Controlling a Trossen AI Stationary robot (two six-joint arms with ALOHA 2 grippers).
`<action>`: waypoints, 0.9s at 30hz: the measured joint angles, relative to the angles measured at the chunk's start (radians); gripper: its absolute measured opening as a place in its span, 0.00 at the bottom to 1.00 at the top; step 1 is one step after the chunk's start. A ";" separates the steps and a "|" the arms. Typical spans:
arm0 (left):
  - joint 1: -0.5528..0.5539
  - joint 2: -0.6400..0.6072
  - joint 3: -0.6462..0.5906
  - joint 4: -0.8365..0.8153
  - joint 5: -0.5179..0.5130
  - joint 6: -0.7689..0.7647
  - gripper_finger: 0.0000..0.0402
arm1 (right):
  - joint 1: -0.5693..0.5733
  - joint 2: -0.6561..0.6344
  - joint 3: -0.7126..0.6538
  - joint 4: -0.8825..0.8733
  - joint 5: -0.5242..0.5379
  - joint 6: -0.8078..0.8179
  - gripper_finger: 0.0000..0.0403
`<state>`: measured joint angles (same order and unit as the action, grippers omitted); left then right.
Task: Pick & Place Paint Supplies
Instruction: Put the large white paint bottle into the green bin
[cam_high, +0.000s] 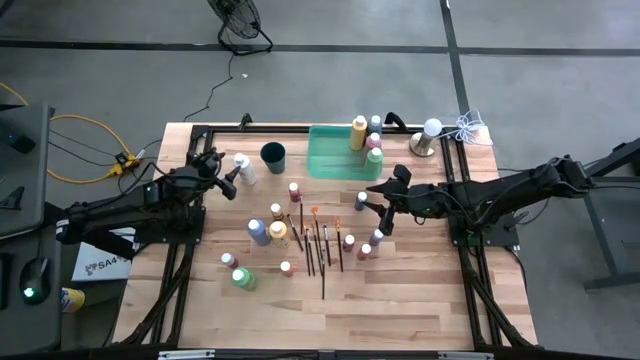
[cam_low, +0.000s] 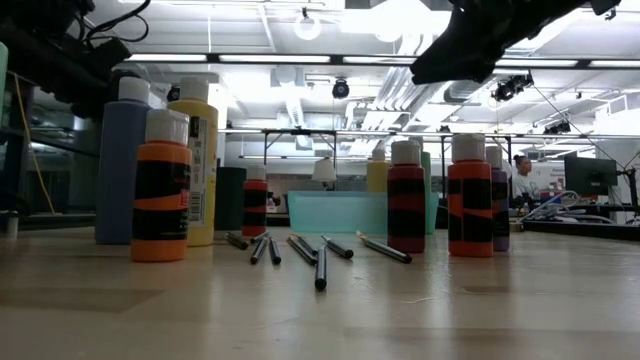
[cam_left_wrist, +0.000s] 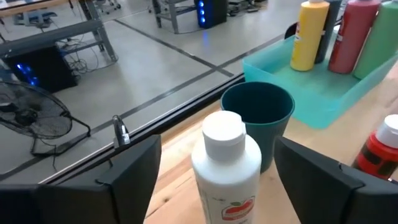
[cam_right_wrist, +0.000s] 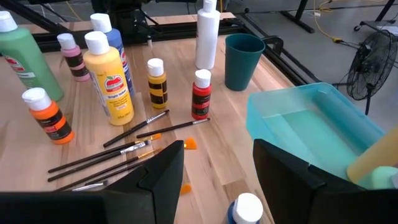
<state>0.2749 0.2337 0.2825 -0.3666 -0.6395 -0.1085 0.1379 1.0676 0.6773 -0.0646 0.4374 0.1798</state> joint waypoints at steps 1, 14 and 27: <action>0.000 0.000 0.000 -0.002 0.000 0.000 0.76 | 0.000 0.000 0.000 -0.002 0.000 0.003 0.47; 0.000 0.026 -0.037 -0.045 0.010 -0.067 0.77 | 0.000 0.000 0.000 -0.041 -0.002 0.033 0.47; 0.000 0.055 -0.132 -0.034 0.030 -0.115 0.77 | 0.000 0.000 0.000 -0.037 -0.002 0.031 0.47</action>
<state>0.2747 0.2890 0.1508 -0.4008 -0.6095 -0.2240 0.1375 1.0676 0.6773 -0.1017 0.4355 0.2104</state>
